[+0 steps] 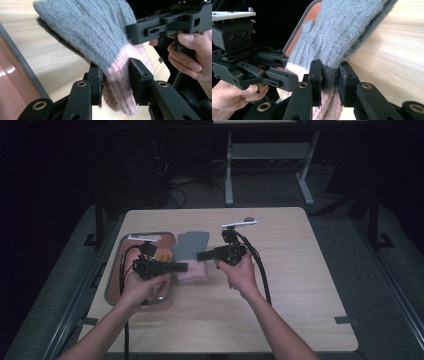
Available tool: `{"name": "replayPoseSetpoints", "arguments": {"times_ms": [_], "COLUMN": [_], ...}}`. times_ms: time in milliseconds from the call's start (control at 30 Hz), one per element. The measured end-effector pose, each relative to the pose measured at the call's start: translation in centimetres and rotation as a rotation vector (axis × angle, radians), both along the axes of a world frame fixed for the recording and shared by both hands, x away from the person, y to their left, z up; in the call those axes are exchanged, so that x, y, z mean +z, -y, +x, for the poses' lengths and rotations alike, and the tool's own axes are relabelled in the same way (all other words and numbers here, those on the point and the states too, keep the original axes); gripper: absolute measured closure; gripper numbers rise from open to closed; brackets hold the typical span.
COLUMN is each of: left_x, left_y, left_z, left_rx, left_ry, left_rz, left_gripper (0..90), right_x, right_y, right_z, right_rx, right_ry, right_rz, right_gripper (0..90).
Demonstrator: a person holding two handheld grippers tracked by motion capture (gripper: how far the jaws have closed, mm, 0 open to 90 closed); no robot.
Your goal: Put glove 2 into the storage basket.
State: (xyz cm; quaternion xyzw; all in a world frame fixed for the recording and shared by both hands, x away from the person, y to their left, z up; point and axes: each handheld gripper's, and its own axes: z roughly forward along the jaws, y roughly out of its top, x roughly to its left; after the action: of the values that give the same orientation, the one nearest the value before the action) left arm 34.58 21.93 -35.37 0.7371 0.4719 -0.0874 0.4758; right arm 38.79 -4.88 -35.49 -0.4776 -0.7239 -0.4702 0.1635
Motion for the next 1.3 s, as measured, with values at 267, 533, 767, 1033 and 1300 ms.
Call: {"name": "replayPoseSetpoints", "arguments": {"times_ms": [267,533,767,1033,1300], "left_x": [0.4,0.8,1.0,1.3,1.5], "left_y": [-1.1,-2.0,-2.7,-3.7,-4.6], "left_z": [0.1,0.1,0.2,0.3,0.3], "left_rx": [0.005,0.008,0.011,0.022,0.023], "left_ry": [-0.01,-0.009,-0.004,-0.006,-0.007], "left_rz": [-0.004,-0.008,0.011,0.024,0.042], "left_gripper": [65.9,66.1,66.8,67.7,68.3], "right_x": [0.4,0.8,1.2,1.2,1.2], "right_y": [-1.1,-1.9,-2.7,-3.8,-4.8], "right_z": [0.2,0.3,0.5,0.7,0.9], "right_rx": [0.016,0.028,0.035,0.042,0.054], "right_ry": [0.014,0.026,0.033,0.031,0.021], "right_rz": [-0.002,0.0,-0.008,-0.001,0.0], "right_gripper": [74.8,74.8,74.8,74.8,74.8]}}
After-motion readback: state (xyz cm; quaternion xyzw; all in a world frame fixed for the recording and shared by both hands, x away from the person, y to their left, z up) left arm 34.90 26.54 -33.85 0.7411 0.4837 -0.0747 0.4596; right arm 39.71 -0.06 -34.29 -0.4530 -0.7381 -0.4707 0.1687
